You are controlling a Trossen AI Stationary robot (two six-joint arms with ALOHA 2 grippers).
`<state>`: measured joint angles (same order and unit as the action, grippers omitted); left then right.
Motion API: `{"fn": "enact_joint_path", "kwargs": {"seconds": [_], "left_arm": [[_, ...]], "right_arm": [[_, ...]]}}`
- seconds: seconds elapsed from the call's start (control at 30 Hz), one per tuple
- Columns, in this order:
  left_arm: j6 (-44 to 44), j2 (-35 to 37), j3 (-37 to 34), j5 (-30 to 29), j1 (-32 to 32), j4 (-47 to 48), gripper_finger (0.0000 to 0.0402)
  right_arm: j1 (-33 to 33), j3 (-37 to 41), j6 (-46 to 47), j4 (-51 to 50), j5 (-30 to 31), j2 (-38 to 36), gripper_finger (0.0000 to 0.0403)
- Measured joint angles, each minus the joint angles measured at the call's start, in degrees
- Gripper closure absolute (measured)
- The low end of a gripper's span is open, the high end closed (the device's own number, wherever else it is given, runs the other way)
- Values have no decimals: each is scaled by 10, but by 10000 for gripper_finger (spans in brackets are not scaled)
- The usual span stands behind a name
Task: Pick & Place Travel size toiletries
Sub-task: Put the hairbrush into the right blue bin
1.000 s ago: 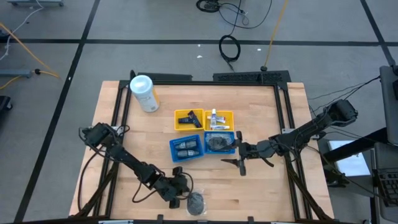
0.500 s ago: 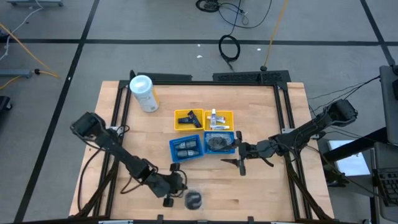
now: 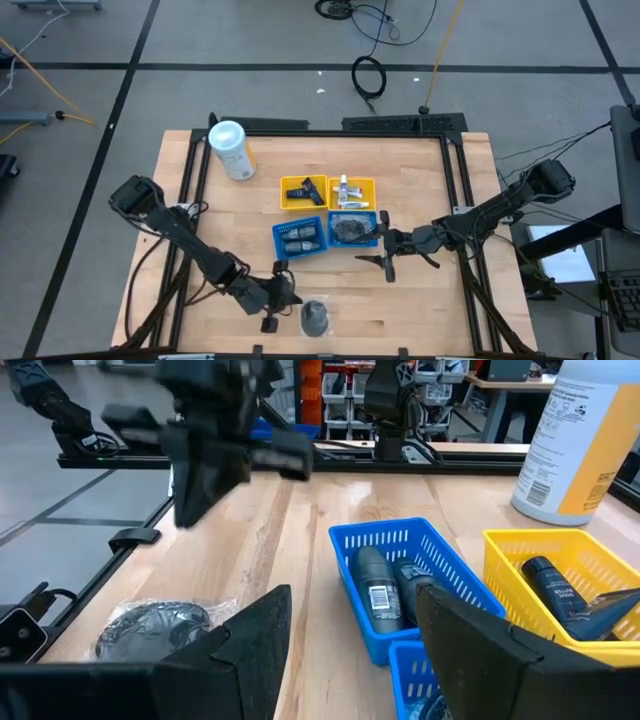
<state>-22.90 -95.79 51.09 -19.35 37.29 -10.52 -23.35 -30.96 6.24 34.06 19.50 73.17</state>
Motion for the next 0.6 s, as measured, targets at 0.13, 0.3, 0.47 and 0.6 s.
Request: {"fn": "enact_joint_path", "kwargs": {"seconds": [0.13, 0.3, 0.47, 0.6], "left_arm": [[-13, -31, 0, 17, 2, 15, 363], [-16, -66, 0, 17, 4, 15, 292], [-14, -80, 0, 27, 3, 12, 213], [-8, -101, 0, 29, 3, 19, 173]], "right_arm": [[0, 0, 1, 0, 0, 0, 193], [0, 0, 1, 0, 0, 0, 193], [0, 0, 1, 0, -1, 0, 193], [0, 0, 1, 0, -1, 0, 193]]}}
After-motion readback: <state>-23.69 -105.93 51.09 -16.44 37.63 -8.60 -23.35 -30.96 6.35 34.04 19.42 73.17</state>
